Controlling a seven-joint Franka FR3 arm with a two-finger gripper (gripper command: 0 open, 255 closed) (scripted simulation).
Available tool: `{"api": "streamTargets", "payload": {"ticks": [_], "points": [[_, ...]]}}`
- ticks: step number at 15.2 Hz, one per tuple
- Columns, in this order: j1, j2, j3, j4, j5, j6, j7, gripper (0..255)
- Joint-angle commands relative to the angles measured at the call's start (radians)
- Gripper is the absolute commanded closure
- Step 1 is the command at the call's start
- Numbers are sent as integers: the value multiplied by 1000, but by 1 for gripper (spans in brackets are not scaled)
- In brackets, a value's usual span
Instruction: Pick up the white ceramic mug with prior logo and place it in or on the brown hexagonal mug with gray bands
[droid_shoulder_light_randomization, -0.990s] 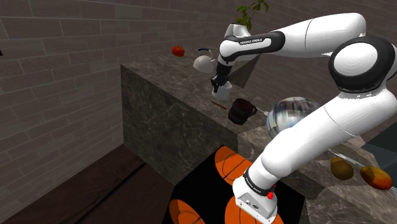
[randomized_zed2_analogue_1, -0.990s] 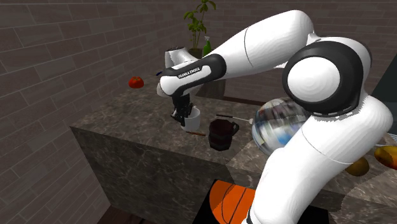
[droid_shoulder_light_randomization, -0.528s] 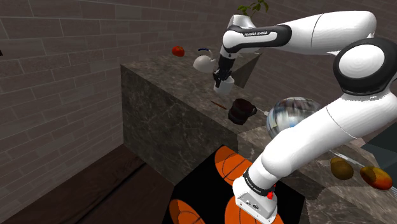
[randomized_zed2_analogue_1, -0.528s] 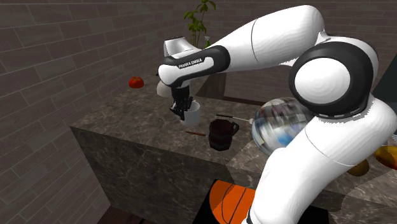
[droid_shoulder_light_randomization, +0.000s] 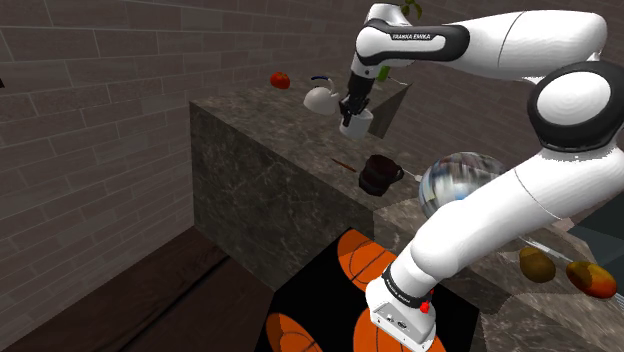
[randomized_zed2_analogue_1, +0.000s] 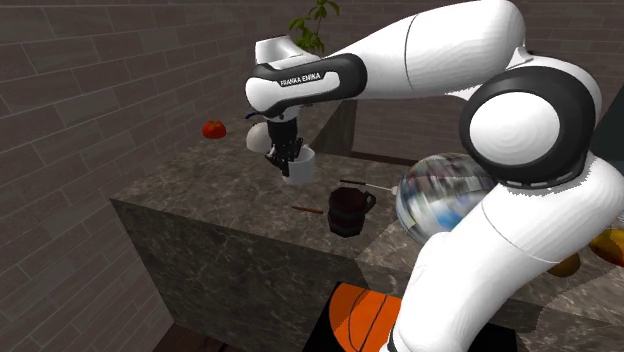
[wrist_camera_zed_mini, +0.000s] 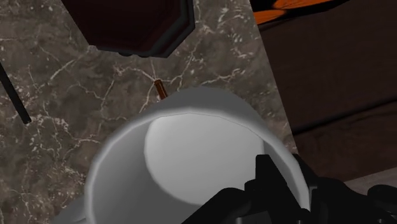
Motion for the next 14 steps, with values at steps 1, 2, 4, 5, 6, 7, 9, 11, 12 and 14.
{"api": "streamTargets", "payload": {"ticks": [1, 2, 4, 5, 6, 7, 9, 11, 12, 14], "points": [[0, -3, 1, 13, 0, -16, 0, 255], [-9, -29, -8, -9, -9, -18, -14, 255], [-28, -81, -27, -51, -29, -25, -42, 255], [-38, -107, -36, -69, -39, -30, -57, 255], [-48, -132, -47, -87, -49, -35, -72, 255], [-59, -156, -57, -104, -60, -40, -88, 255], [-80, -202, -79, -133, -83, -52, -121, 255], [-103, -246, -101, -158, -106, -65, -155, 255], [-115, -267, -113, -169, -118, -72, -173, 255], [-139, -306, -138, -187, -143, -86, -210, 255]]}}
